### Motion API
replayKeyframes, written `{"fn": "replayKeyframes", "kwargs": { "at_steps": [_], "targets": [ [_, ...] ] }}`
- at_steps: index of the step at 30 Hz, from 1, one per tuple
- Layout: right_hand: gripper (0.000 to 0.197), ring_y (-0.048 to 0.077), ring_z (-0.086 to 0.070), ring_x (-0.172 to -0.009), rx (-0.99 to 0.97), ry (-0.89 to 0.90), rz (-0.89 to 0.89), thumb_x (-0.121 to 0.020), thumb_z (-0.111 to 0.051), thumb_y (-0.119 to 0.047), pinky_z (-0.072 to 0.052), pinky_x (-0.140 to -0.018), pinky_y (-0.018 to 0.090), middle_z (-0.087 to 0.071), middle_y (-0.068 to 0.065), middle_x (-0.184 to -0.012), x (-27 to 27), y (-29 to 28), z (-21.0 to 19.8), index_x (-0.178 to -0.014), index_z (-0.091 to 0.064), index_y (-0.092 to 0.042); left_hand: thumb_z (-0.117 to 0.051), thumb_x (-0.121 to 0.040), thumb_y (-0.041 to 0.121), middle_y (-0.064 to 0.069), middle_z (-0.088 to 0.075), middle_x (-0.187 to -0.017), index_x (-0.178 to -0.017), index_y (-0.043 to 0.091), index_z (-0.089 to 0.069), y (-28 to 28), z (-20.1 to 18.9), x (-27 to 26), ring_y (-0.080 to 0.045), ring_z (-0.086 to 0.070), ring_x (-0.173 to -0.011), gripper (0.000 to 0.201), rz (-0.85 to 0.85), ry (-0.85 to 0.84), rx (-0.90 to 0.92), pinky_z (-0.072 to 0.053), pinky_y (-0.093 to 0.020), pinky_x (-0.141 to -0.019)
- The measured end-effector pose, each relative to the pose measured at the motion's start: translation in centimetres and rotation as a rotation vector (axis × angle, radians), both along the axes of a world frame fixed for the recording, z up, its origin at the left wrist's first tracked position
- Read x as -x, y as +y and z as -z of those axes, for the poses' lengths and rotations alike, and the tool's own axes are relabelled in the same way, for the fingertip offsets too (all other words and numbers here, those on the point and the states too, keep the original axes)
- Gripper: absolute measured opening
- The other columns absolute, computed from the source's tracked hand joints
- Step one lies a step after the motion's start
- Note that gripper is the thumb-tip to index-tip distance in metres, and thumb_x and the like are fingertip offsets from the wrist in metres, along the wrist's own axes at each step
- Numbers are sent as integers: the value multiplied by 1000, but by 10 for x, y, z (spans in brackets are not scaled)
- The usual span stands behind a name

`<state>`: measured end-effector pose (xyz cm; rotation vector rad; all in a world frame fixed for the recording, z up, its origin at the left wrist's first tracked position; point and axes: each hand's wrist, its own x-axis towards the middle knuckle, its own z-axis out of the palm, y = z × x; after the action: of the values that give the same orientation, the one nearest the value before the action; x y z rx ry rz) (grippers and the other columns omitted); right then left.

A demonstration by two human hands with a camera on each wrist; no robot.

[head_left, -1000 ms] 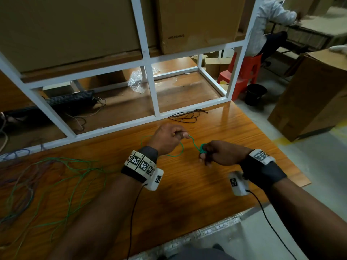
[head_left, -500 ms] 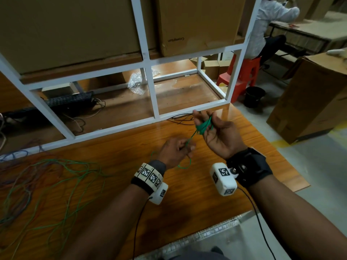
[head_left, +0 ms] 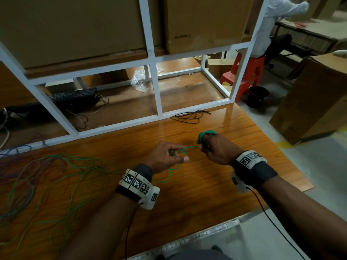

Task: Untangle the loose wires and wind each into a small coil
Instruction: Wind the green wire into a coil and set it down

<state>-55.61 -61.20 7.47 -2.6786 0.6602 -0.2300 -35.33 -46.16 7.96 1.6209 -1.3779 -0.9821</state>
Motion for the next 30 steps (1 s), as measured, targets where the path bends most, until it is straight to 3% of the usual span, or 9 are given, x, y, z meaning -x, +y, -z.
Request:
{"fn": "replayKeyframes", "kwargs": {
  "at_steps": [3, 6, 8, 11, 14, 17, 22, 27, 30],
  "targets": [
    [14, 18, -55, -75, 30, 15, -54, -102, -53, -25, -52, -70, 43, -59, 1, -87, 0, 6, -1, -93, -58, -16, -72, -91, 33, 11, -71, -87, -97, 30, -76, -1, -8, -11, 3, -60, -72, 8, -65, -150, 49, -47, -21, -66],
    [18, 20, -52, -69, 53, 18, -72, -104, -50, -24, -49, -64, 44, -56, 2, -81, -1, 8, -5, -88, -53, -16, -60, -96, 48, 19, -68, -87, -89, 35, -76, -4, -15, -23, -1, -60, -75, 22, -26, -331, 77, -52, -31, -66],
    [19, 18, -49, -66, 63, -18, -54, -104, -52, -21, -44, -61, 40, -52, -1, -77, -1, 8, -10, -85, -50, -18, -59, -96, 48, 17, -69, -90, -91, 32, -76, -3, -19, -25, -7, -64, -82, 24, 16, -395, 65, -56, -38, -72],
    [21, 18, -48, -66, 83, -154, 1, -101, -59, -17, -42, -60, 37, -51, -3, -76, -3, 11, -18, -82, -49, -20, -67, -95, 34, 16, -71, -100, -101, 27, -76, 1, -23, -20, -1, -65, -92, 13, 73, -307, 78, -56, -30, -80],
    [22, 18, -56, -70, 83, -305, 29, -97, -63, -10, -46, -63, 34, -62, -1, -77, -5, 15, -21, -76, -57, -16, -66, -96, 19, 10, -73, -107, -111, 21, -75, 5, -27, -15, -2, -66, -98, 18, 112, -66, 45, -52, -20, -82],
    [21, 13, -60, -72, 70, -398, 42, -95, -67, -6, -47, -64, 30, -68, -1, -81, -7, 20, -21, -75, -62, -13, -61, -98, 12, 1, -76, -99, -110, 16, -75, 5, -29, -11, -1, -64, -83, 19, 139, 28, -3, -47, -17, -67],
    [18, 19, -61, -75, 59, -407, -63, -95, -66, -5, -49, -66, 35, -66, 1, -85, -13, 27, -24, -80, -61, -14, -62, -97, 8, 9, -73, -74, -94, 6, -77, -9, -22, 2, 9, -54, -54, 16, -26, -96, -85, -40, -11, -55],
    [17, 17, -56, -69, 34, -301, -160, -94, -66, -6, -41, -59, 29, -62, 0, -79, -12, 42, -19, -81, -59, -14, -67, -94, 18, 3, -76, -85, -90, 16, -79, -29, -21, 4, -9, -69, -78, 13, -310, -253, -1, -58, -29, -71],
    [19, 17, -56, -69, -20, -248, -116, -94, -64, -9, -36, -60, 28, -61, 0, -77, -5, 39, -1, -78, -57, -16, -67, -94, 20, 4, -76, -82, -82, 25, -73, -32, -26, 8, -8, -69, -75, 14, -420, -101, 59, -57, -29, -68]
  ]
}}
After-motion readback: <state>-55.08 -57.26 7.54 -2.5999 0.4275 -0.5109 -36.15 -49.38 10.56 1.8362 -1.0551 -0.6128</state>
